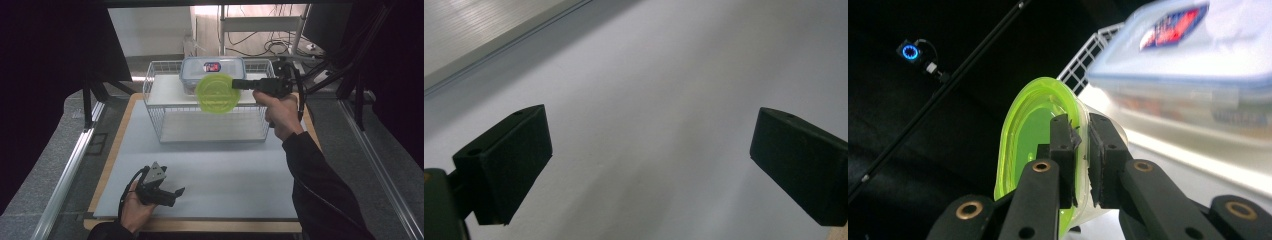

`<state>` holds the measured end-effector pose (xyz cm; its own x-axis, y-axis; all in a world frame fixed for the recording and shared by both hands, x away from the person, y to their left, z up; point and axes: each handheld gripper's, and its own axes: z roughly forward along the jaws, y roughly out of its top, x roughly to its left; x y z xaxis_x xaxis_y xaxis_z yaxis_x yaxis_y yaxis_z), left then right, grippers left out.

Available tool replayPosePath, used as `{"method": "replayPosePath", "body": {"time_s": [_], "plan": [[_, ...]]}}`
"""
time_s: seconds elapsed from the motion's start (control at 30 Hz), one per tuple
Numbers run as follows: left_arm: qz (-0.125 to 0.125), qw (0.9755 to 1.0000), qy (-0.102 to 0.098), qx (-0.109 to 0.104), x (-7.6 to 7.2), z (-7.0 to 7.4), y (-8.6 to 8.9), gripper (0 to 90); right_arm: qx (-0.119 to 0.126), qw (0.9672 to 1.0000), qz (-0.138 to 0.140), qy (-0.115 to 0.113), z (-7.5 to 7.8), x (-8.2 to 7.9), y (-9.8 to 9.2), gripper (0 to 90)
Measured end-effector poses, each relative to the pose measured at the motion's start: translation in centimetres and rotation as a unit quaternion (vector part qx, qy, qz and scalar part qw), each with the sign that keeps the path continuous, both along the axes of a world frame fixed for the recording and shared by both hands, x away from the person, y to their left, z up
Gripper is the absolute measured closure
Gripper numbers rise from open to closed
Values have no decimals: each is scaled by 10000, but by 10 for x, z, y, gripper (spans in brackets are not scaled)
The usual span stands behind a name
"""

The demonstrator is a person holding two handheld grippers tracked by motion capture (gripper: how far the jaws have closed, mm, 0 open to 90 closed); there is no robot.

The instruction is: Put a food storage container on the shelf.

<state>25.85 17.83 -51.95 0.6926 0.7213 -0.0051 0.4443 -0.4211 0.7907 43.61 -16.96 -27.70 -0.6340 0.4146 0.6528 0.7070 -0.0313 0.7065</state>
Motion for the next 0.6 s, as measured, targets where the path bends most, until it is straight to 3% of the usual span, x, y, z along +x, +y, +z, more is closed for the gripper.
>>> {"method": "replayPosePath", "body": {"time_s": [0.3,0.6], "plan": [[-31,10000,-8,-32,0,0,1,30,101,9987,-497,-78,23,28,6,827],[-81,9999,16,-67,0,0,2,30,71,9944,-1049,-76,36,57,20,827]]}}
